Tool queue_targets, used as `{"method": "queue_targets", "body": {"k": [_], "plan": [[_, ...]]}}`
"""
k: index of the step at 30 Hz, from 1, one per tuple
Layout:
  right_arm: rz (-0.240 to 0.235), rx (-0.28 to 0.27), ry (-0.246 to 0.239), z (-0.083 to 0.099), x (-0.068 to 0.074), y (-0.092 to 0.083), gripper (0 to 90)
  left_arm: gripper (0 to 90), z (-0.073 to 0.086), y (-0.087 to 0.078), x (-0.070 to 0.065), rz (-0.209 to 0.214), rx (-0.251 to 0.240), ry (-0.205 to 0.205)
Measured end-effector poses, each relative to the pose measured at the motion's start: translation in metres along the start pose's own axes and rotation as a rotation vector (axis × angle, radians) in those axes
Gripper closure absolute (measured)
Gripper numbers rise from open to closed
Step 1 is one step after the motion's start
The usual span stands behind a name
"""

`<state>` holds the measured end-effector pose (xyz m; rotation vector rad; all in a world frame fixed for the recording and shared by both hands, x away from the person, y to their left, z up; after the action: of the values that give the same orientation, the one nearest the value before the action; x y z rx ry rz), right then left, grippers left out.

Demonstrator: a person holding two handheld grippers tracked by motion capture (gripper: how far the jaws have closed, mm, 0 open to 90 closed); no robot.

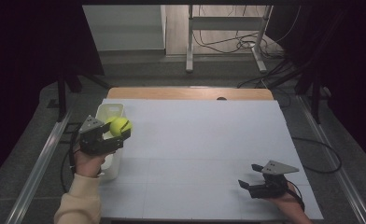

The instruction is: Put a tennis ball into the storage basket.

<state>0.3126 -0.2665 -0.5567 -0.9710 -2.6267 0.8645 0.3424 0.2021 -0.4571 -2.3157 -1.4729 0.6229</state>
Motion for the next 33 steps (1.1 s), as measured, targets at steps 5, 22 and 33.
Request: {"method": "queue_targets", "body": {"k": [5, 22, 33], "plan": [[-0.002, 0.004, 0.0, 0.0, 0.0, 0.0, 16.2, 26.1, 0.003, 0.003, 0.0, -0.001, 0.014, 0.001], [-0.003, 0.007, -0.001, 0.0, 0.001, 0.001, 16.2, 26.1, 0.009, 0.012, -0.002, -0.007, 0.041, 0.01], [-0.002, 0.008, -0.003, 0.001, 0.001, 0.001, 16.2, 26.1, 0.013, 0.008, 0.005, -0.028, 0.047, 0.0]]}}
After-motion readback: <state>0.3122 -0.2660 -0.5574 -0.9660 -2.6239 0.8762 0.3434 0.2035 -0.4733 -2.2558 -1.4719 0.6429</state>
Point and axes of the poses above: each handheld gripper's, and its own axes: y roughly forward along the jaws, z roughly out of its underside, x roughly to its left, the point moved 7 cm from there along y, roughly forward along the jaws, and after that the axes turned 2 degrees about -y, right-handed, at the moved point
